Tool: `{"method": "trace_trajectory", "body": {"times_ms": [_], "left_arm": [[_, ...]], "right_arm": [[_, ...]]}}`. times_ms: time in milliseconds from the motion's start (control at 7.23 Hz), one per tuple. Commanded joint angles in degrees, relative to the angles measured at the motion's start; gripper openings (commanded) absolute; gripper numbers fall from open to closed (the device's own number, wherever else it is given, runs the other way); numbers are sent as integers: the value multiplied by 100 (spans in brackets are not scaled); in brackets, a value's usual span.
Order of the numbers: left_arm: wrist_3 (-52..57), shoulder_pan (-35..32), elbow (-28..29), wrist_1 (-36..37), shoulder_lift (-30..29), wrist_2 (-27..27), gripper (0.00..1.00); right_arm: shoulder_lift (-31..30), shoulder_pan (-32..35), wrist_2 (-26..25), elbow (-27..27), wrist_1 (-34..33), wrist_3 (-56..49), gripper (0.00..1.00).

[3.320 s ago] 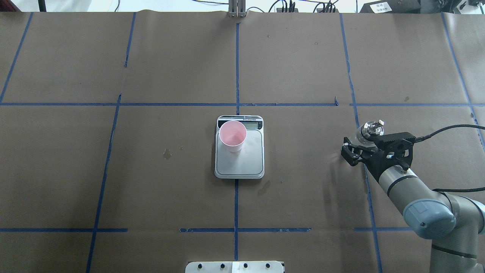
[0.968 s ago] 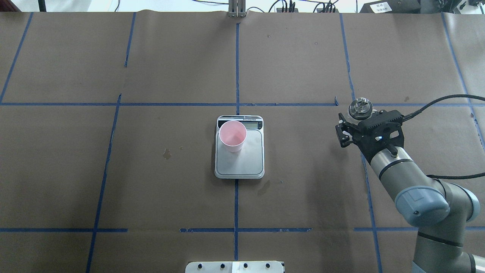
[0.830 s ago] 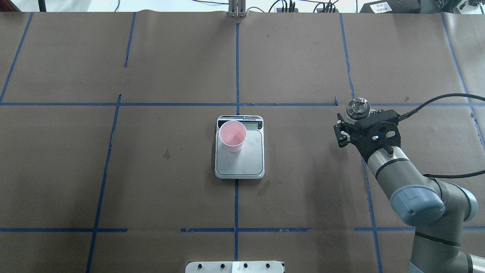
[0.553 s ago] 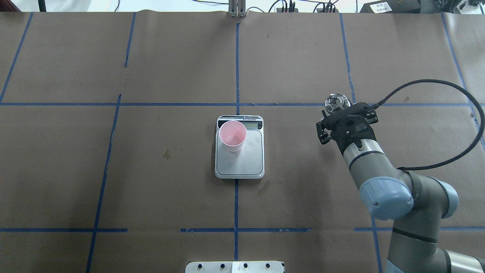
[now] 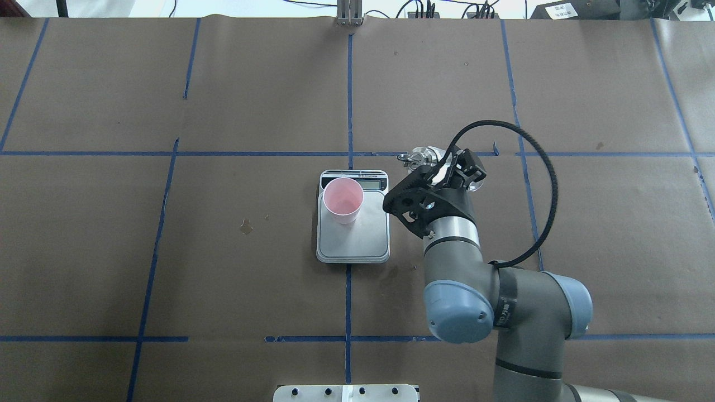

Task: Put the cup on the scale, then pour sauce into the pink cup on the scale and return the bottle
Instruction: 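Lift the bottle with the right gripper and carry it over the cup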

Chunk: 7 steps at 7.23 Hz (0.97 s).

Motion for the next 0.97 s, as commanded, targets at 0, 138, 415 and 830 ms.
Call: {"method": "trace_trajectory", "body": {"times_ms": [0, 138, 415, 830], "left_arm": [[0, 0, 3, 3, 5, 0, 100], [0, 0, 3, 3, 5, 0, 100], [0, 0, 3, 12, 5, -9, 100], [9, 9, 3, 12, -4, -9, 100]], "right_arm": [[402, -178, -757, -264, -913, -944, 0], [455, -179, -832, -343, -915, -1414, 0], [543, -170, -972, -458, -1255, -1889, 0], [631, -170, -1095, -598, -1346, -2611, 0]]}}
